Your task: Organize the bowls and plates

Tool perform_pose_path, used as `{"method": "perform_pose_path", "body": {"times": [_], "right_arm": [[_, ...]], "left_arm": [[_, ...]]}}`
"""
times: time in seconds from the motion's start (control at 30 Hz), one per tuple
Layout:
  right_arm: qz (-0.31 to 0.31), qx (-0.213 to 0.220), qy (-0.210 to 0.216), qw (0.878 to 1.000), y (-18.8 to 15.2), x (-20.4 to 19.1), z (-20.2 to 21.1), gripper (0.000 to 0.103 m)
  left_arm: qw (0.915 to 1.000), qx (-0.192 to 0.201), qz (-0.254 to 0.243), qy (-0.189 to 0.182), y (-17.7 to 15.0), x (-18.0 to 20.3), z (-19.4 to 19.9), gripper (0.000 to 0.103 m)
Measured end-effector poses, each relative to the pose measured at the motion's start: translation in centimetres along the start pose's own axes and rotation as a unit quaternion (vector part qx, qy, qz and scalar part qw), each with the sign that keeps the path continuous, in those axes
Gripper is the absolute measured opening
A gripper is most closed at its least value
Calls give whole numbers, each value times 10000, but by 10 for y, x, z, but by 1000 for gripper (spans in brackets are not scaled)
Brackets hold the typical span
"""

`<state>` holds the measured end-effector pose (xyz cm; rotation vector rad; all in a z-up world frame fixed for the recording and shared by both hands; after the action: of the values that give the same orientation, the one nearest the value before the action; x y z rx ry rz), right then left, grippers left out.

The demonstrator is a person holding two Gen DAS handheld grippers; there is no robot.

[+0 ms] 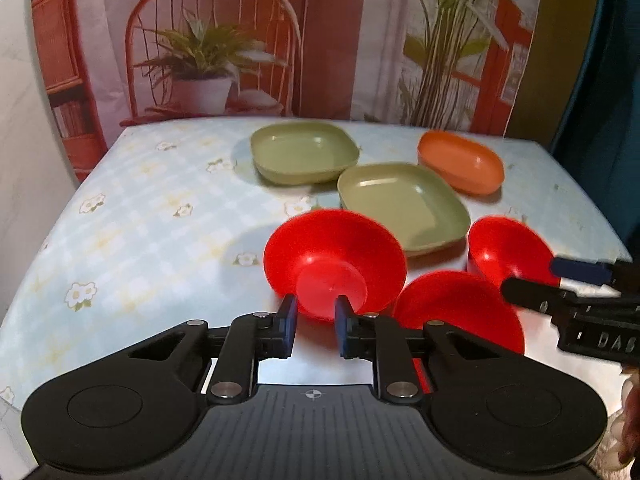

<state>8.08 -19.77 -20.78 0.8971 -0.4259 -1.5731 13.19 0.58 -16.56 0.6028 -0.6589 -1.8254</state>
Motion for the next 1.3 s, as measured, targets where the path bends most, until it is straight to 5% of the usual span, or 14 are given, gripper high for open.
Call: {"method": "perform_pose_path", "body": {"times": [0.47,0.97,1.3], "right_arm": [[138,-251,122,9995,-13,-4,2,41],[-206,-580,173,9980,-26,8,-6,32],[-308,-674,168,9971,-28,13,-12,23]], "left_arm": [[9969,183,-280,-708,-1,19,2,17],[9899,-615,-218,-1259,-7,28,-37,17],[9882,-607,-97,-1403,-11,27,-41,14]]}}
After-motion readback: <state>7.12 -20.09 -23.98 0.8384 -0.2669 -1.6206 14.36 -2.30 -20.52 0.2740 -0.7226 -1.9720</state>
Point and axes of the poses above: each gripper's, at about its wrist camera, not at the fingertips, and z roughly against the way its jaws point, x to its right, y to its top, the point moved 1 cm from there along -z, roughly the way its jaws point, and after that the axes turned 10 degrees about -z, right-handed, at the moved point
